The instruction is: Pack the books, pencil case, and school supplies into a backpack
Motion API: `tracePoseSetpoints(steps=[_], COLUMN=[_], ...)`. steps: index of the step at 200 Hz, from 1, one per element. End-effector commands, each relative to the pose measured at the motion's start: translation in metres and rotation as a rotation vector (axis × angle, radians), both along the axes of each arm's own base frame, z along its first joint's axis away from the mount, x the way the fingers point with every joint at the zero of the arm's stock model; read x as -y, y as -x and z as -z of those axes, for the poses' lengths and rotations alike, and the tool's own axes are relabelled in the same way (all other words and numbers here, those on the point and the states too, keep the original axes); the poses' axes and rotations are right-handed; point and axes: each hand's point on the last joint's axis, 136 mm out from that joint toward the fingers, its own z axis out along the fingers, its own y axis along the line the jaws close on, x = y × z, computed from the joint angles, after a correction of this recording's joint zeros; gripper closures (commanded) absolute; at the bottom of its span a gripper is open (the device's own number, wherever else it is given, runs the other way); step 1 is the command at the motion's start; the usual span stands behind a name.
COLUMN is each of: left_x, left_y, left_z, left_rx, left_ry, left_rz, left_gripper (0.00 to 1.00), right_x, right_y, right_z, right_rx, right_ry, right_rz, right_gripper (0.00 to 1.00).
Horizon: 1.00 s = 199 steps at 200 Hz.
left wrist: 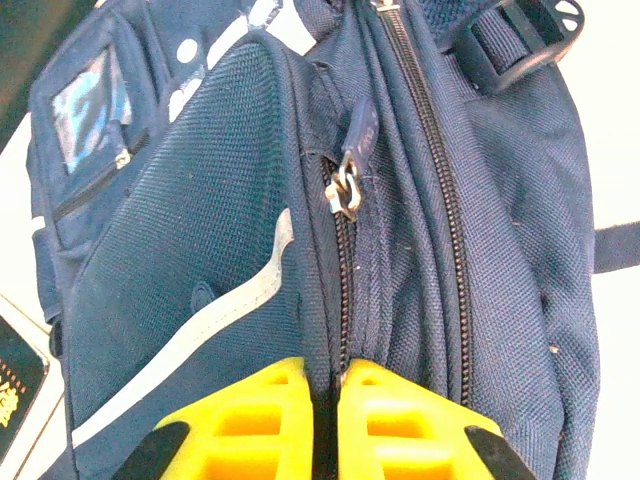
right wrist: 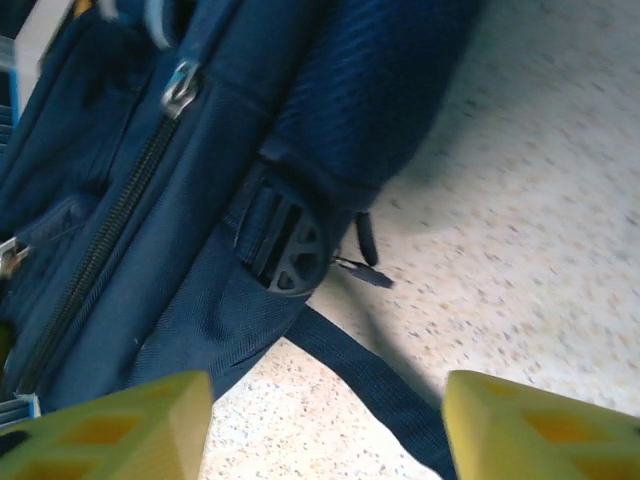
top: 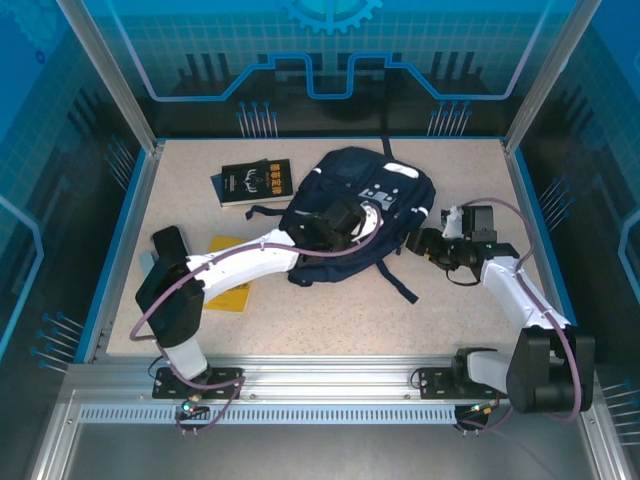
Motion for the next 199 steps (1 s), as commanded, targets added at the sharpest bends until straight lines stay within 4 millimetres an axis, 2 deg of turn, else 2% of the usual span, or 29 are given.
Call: tracePoseSetpoints(steps=[1,24,69,101,174,187,199], left_x=[-0.009,-0.02,-0.035,-0.043,-0.052,-0.053,-0.053], left_y=[-0.022,-0.021,-0.017,-0.017,-0.015,-0.014,-0.013], left_z=[-0.097,-0.121,-0.141,-0.141,-0.139,-0.139,-0.139], left_rx=[0.183,0.193,0.199,0.194,0.173,0.169,0.169], left_ry=[0.247,0.321,0.388,0.401,0.434,0.435,0.44], left_rz=[-0.131,-0.153,-0.159,-0.164,-0.179,-0.18,-0.177], left_gripper=[0.95,0.96,0.96,0.96,0.96,0.97,0.96], right_x=[-0.02,-0.025,-0.032,-0.039,-0.056,-0.059,-0.059], right_y=[-0.005,-0.01,-0.024,-0.035,-0.051,-0.053,-0.056], right_z=[-0.024,-0.033,-0.043,-0.045,-0.058,-0.059,-0.058], right_rx=[0.191,0.273,0.368,0.429,0.641,0.664,0.669], right_ry=[0.011,0.043,0.068,0.082,0.118,0.117,0.123], right_rz=[-0.154,-0.201,-0.25,-0.311,-0.453,-0.481,-0.492], right_gripper=[0.44,0.46,0.53,0.6,0.59,0.67,0.7])
